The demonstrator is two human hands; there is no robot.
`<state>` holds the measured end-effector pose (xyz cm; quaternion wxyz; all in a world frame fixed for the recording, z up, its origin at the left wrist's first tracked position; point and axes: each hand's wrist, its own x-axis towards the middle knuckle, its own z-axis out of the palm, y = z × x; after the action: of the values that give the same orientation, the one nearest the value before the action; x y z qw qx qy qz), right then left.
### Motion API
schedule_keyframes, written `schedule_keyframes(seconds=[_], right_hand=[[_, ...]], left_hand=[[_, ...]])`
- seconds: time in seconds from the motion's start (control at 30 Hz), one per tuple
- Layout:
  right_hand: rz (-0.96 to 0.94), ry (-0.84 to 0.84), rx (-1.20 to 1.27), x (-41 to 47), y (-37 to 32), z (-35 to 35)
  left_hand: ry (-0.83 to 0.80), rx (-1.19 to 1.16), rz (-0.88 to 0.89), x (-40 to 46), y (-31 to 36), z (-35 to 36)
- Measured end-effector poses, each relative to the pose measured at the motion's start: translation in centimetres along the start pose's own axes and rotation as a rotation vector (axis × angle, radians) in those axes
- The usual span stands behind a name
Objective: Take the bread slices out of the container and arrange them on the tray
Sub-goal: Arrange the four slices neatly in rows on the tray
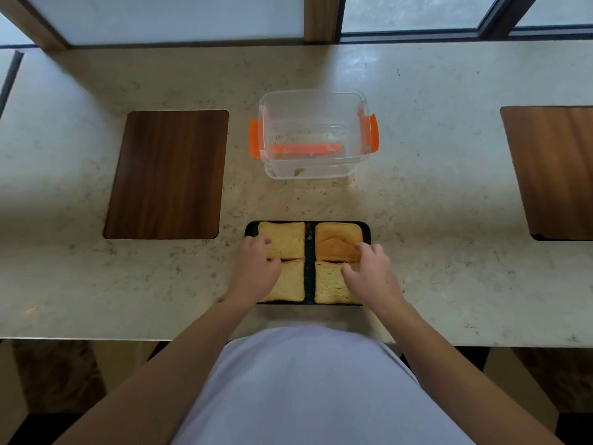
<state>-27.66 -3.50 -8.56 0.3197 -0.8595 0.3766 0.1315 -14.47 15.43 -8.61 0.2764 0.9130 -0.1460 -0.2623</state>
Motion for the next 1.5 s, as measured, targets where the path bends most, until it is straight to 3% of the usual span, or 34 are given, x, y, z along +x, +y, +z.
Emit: schedule_keyframes(seconds=[0.1,0.2,0.33,0.5,1.13,1.2,1.27,1.33,1.5], right_hand=[[-0.051,-0.013,0.087,0.0,-1.8,0.3],[-0.039,-0.175,0.240,0.1,-4.3,1.1],[0.099,-0.346,0.303,0.4,-7.5,2.1],[0.181,-0.387,0.365,0.8,-9.1,3.1],[0.217,-0.360,0.407,0.5,-9.2,3.5],[0.199,-0.360,0.405,0.5,-9.0,3.4],[0.176,-0.339,0.417,0.5,-8.3,3.0],[0.149,-0.262,0.412,0.4,-6.9,2.2],[0.249,-0.028,0.302,0.4,-1.4,-0.3]], left_hand=[[-0.031,-0.103,-0.180,0.2,-1.6,-0.6],[-0.072,-0.216,-0.295,0.7,-2.2,-0.4],[-0.114,-0.271,-0.375,1.3,-1.9,-0.2],[-0.139,-0.286,-0.372,2.0,-1.7,-0.4],[-0.147,-0.313,-0.354,1.9,-1.6,-1.3],[-0.124,-0.228,-0.286,1.6,-1.4,-1.3],[0.006,0.019,-0.123,0.8,-1.0,-1.0],[0.065,0.102,0.051,0.3,0.0,-0.3],[-0.326,-0.110,-0.041,0.4,4.0,2.2]])
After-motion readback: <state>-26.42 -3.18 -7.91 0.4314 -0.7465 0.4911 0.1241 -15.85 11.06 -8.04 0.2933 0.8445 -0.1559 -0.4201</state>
